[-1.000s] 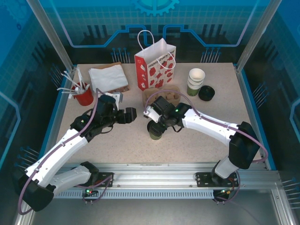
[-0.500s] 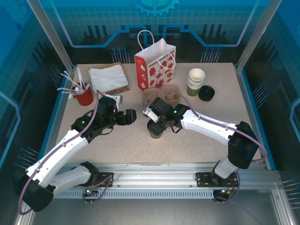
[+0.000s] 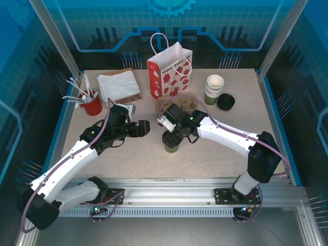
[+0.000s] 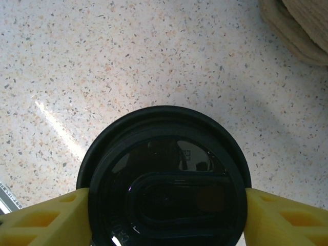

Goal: Pack the takeout coffee

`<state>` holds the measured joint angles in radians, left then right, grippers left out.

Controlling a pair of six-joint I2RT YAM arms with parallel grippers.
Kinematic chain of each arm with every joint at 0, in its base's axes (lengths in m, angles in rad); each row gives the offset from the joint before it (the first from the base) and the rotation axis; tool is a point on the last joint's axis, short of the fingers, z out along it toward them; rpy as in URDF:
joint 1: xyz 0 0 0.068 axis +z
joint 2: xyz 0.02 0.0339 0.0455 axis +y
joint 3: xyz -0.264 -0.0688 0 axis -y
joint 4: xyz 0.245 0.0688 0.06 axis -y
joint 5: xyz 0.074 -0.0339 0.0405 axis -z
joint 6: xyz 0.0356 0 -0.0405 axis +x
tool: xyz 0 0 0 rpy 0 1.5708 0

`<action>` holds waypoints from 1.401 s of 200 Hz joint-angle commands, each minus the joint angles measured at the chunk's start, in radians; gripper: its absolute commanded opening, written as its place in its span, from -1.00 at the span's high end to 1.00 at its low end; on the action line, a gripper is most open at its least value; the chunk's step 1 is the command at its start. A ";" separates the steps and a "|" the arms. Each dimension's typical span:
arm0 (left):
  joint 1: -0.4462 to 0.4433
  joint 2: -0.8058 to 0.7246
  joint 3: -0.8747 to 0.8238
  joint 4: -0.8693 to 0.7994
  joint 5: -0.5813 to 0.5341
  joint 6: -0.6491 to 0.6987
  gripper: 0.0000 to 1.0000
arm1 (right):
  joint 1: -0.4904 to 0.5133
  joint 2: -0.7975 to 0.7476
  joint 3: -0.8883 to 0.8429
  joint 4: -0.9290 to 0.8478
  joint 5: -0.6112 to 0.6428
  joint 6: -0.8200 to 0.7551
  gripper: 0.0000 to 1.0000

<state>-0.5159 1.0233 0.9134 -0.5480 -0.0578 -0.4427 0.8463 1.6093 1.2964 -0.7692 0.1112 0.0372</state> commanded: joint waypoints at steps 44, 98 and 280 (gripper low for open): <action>0.006 0.020 0.010 -0.013 0.041 0.021 -0.71 | -0.013 0.006 0.036 -0.070 -0.042 0.023 -0.54; 0.006 0.034 0.015 -0.006 0.052 0.022 -0.71 | -0.012 -0.014 0.035 -0.073 -0.042 0.026 -0.63; 0.006 0.017 -0.005 0.051 0.062 0.042 -0.72 | -0.165 -0.187 0.049 -0.009 -0.225 0.044 -0.76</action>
<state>-0.5159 1.0649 0.9134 -0.5343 -0.0200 -0.4271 0.7803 1.4811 1.3178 -0.8192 -0.0135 0.0677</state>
